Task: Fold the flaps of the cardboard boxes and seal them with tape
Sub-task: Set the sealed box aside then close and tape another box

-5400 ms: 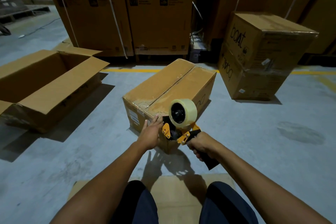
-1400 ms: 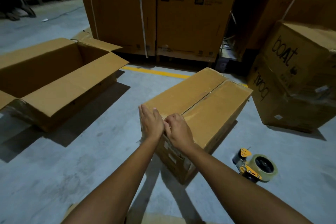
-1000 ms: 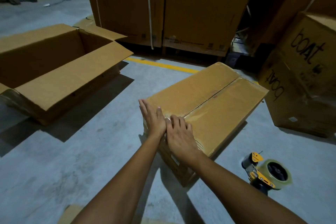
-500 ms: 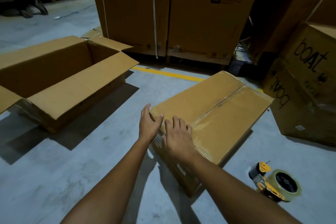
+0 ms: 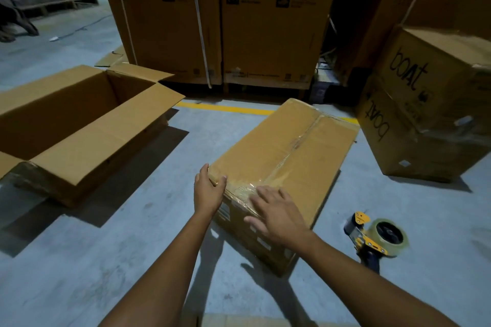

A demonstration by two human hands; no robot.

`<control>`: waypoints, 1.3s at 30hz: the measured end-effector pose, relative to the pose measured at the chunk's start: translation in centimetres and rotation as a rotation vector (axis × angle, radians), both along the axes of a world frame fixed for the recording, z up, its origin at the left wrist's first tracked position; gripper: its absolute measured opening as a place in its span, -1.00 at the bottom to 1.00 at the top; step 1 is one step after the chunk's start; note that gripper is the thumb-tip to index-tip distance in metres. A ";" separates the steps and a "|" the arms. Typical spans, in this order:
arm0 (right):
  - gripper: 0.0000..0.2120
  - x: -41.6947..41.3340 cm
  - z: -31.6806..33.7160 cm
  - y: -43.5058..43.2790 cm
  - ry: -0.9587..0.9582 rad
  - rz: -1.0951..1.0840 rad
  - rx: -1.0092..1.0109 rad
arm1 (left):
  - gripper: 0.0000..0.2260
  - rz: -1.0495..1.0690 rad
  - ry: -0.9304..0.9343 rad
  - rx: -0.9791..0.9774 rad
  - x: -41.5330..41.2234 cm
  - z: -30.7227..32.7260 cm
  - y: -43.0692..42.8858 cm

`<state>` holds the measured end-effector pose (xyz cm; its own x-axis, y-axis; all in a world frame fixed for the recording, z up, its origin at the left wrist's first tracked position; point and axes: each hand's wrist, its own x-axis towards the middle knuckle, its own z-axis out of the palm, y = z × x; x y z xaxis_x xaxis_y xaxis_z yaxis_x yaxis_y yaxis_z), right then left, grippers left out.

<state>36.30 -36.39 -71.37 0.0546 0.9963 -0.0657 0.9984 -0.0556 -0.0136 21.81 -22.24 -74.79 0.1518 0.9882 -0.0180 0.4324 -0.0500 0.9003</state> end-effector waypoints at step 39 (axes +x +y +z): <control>-0.87 21.6 24.0 -17.3 1.572 -0.885 0.871 | -0.71 -0.122 -0.668 -0.351 15.3 26.1 -14.4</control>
